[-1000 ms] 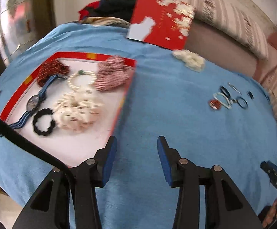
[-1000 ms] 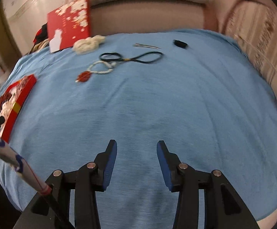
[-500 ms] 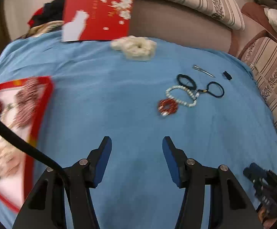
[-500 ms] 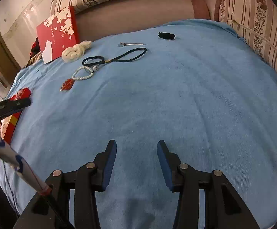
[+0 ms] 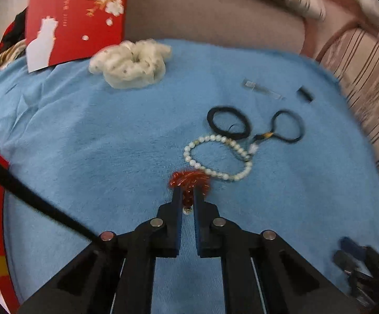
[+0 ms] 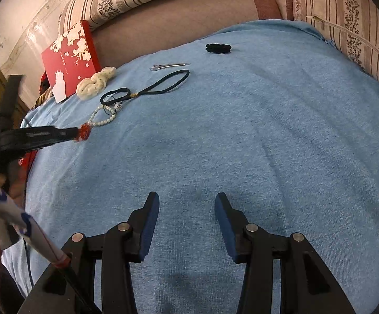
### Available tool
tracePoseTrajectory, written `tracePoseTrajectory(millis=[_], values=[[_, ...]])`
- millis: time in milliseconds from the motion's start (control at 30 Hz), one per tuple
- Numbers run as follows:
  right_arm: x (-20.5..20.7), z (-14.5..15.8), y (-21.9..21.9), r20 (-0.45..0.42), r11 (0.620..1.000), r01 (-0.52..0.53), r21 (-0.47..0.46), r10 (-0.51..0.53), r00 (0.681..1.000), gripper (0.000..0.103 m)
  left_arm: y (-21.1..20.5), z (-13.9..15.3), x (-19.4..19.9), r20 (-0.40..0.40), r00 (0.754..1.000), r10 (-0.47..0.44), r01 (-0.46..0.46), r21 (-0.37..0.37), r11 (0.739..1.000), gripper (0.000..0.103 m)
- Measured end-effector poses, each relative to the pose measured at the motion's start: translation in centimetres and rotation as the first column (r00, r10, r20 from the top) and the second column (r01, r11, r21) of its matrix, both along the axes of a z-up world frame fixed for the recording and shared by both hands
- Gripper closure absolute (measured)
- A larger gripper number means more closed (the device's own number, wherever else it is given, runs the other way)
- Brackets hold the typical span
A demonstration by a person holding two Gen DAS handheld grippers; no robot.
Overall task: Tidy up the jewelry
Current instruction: 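Grasp the red bead bracelet with the left tool and lift it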
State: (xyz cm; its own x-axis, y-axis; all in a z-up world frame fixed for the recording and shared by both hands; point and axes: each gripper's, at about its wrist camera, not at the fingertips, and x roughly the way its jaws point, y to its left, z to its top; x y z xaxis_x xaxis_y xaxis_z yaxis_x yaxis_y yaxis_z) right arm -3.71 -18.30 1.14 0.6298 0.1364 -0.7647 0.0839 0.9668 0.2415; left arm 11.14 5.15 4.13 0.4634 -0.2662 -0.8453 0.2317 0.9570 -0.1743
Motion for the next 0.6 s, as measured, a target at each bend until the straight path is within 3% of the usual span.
tracePoseTrajectory(millis=[67, 167, 367, 433, 600], values=[[0.0, -0.1, 0.0, 0.003, 1.000, -0.002, 0.001, 0.002, 1.000, 0.055, 1.8, 1.4, -1.8, 0.001, 1.000, 0.003, -0.003, -0.069, 0.998, 0.096], [-0.1, -0.1, 0.2, 0.004, 1.000, -0.001, -0.007, 0.001, 1.000, 0.055, 4.7, 2.6, -5.0, 0.015, 1.000, 0.014, -0.013, -0.100, 0.995, 0.096], [0.6, 0.5, 1.5, -0.013, 1.000, -0.027, -0.003, 0.027, 1.000, 0.054, 10.3, -1.1, -6.9, -0.083, 0.990, 0.118, -0.126, -0.101, 0.987, 0.096], [1.1, 1.1, 2.5, -0.008, 0.998, -0.051, -0.021, 0.051, 0.999, 0.054, 11.9, -1.9, -6.8, -0.111, 0.982, 0.154, -0.169, -0.150, 0.974, 0.096], [4.0, 2.7, 7.3, -0.001, 0.976, -0.183, -0.114, 0.184, 0.983, 0.054, 13.1, -1.6, -7.2, -0.071, 0.987, 0.143, -0.155, -0.230, 0.961, 0.091]])
